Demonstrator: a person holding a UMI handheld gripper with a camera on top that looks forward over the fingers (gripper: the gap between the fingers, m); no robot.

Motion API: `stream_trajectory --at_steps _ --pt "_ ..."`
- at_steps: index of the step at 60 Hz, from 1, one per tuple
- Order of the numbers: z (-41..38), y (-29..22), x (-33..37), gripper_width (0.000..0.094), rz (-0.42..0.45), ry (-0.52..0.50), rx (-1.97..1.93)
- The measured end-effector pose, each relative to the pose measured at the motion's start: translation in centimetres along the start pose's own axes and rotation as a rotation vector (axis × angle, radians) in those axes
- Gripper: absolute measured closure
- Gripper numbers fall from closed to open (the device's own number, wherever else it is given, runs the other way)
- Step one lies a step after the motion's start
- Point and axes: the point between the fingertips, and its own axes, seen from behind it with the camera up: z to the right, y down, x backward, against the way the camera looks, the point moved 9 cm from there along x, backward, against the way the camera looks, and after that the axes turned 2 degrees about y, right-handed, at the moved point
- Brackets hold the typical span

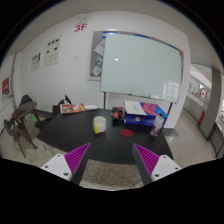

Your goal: Pour water

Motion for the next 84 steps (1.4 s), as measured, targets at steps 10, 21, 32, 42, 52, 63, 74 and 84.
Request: stream_trajectory --at_steps 10,21,32,42,52,63,74,84 --pt "9.8 5.6 -10.4 0.0098 -0.044 0.061 -0.002" --pt "19.5 8.3 -20.5 0.0095 -0.044 0.092 -0.019" --pt "27.3 7.3 -29.8 0.009 0.004 0.118 -0.039" --pt "31.0 5.0 -37.4 0.0089 0.068 0.107 -0.067" --pt "32.5 3.6 -43.6 0.0093 0.104 0.11 -0.082" --pt "33.0 3.0 -47.1 0.0231 0.13 0.113 -0.081" --pt "33.2 2.9 -47.4 0.0463 0.166 0.111 -0.076" --pt "32.7 2.8 -46.4 0.0531 0.165 0.143 -0.054"
